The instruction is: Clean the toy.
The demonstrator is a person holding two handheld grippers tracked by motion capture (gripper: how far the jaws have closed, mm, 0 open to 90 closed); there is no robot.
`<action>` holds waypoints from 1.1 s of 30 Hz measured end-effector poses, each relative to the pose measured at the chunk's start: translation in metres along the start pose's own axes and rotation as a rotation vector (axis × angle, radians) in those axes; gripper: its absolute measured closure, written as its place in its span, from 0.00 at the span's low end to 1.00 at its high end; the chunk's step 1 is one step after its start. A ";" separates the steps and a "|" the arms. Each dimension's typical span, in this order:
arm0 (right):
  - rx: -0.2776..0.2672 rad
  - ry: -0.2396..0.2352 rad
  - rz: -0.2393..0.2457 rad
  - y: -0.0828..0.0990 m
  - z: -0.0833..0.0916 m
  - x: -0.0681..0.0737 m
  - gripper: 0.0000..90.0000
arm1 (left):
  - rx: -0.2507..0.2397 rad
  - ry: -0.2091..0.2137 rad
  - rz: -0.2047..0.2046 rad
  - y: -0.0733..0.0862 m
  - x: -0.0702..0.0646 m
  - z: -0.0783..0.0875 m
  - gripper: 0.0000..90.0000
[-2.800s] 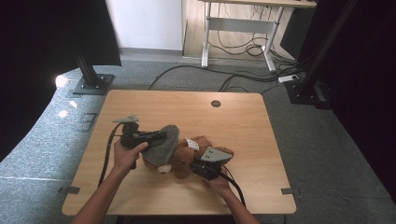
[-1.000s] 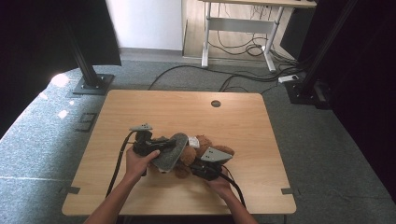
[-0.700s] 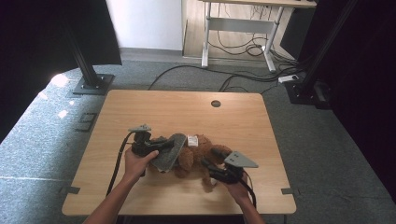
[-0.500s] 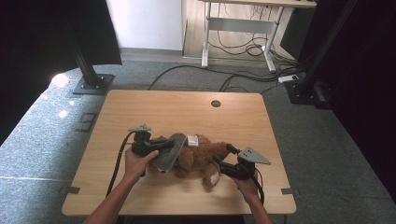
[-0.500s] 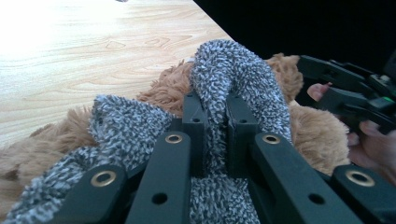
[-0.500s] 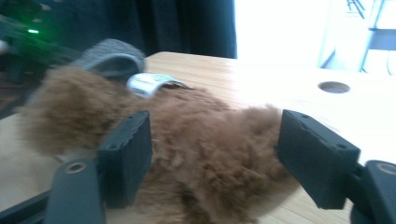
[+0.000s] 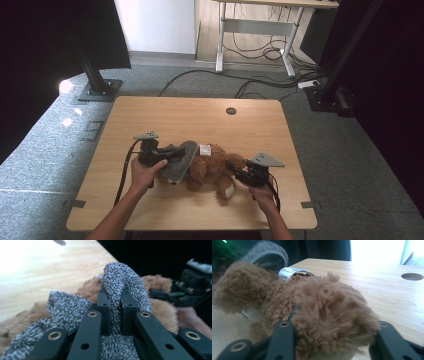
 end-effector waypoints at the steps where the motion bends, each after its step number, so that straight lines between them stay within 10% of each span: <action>1: 0.001 0.006 -0.002 -0.001 0.000 0.000 0.66 | -0.009 0.023 -0.001 -0.004 -0.004 0.002 0.89; 8: 0.005 0.064 0.019 -0.004 -0.003 0.001 0.69 | -0.013 0.093 -0.081 -0.036 -0.047 -0.005 0.89; 13: 0.009 0.068 0.018 -0.003 -0.004 0.001 0.69 | 0.069 0.064 -0.126 -0.043 -0.071 -0.047 0.89; 21: 0.010 0.077 0.067 -0.002 -0.004 0.005 0.69 | 0.192 -0.068 -0.136 -0.036 -0.067 -0.101 0.89; 33: -0.004 0.088 0.063 -0.001 -0.002 0.002 0.70 | 0.210 -0.183 -0.169 -0.023 -0.053 -0.085 0.90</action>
Point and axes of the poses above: each handheld gripper's, and its own axes: z roughly backward along the jaws, y roughly out of its underside, x roughly to its left, the point moved 5 cm from there along -z, roughly forward along the jaws, and after that the axes turned 10 degrees about x, right-handed, at the moved point
